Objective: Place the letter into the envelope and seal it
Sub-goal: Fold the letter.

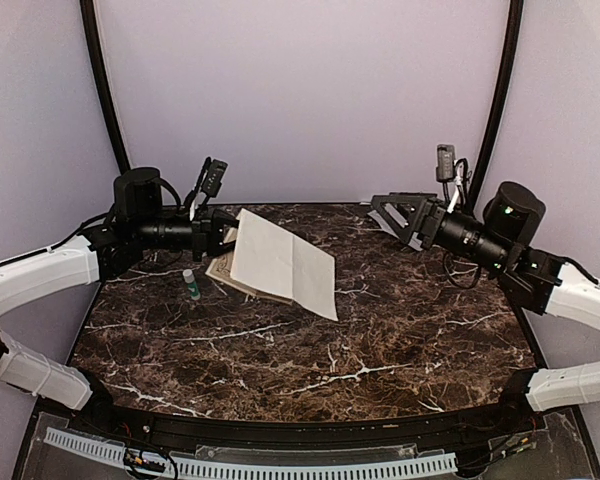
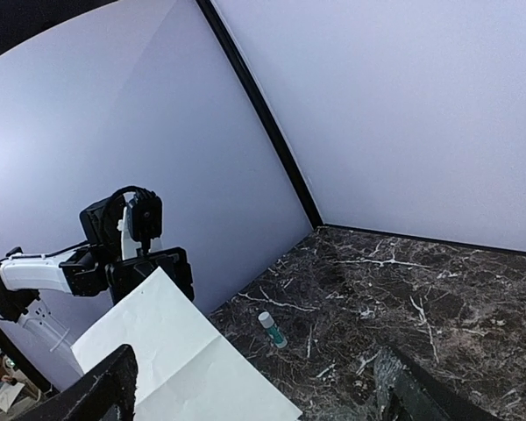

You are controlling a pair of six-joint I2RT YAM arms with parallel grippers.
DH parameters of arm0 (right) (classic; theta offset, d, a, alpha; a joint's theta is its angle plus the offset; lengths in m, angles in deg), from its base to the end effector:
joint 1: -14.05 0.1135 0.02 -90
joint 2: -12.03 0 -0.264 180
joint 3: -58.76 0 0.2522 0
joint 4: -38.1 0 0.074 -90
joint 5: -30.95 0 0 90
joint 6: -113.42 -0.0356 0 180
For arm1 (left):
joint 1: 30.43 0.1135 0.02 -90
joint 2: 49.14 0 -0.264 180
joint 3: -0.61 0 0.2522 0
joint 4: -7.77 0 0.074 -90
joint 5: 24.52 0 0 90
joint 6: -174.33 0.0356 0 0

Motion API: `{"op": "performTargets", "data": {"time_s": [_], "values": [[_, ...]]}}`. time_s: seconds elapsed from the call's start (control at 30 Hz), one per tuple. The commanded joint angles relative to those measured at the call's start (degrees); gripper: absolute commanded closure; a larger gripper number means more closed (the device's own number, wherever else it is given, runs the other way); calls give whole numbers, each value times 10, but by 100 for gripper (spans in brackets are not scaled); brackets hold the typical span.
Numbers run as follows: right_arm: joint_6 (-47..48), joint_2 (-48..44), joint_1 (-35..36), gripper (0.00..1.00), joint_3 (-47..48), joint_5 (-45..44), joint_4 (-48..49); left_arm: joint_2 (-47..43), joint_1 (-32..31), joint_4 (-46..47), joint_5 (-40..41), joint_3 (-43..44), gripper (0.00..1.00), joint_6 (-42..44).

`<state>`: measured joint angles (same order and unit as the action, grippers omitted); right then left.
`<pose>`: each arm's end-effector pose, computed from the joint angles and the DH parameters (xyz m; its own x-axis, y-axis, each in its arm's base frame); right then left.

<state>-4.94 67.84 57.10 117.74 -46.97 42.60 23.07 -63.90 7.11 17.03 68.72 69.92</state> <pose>0.1639 0.1633 0.3603 -0.3032 0.3524 -0.8854 -0.7671 0.4609 0.4462 0.2257 -0.1812 0.3387 -0.3129 0.0090 -0.9497 0.9396 0.1489 -0.3081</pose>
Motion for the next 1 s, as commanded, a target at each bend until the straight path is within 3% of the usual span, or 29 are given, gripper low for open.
{"op": "performTargets", "data": {"time_s": [0.0,0.3,0.47,0.7,0.97], "values": [[15,7,-5,9,21,5,-16,-13,3,-2,-12,13,100,13],[45,74,-5,7,80,100,-76,-8,1,1,-68,17,100,14],[65,123,4,11,122,177,-115,2,-10,-9,-93,26,100,17],[99,197,43,20,186,254,-177,32,-39,-53,-129,48,100,35],[122,245,61,40,229,328,-241,51,-56,-78,-141,61,100,45]]}}
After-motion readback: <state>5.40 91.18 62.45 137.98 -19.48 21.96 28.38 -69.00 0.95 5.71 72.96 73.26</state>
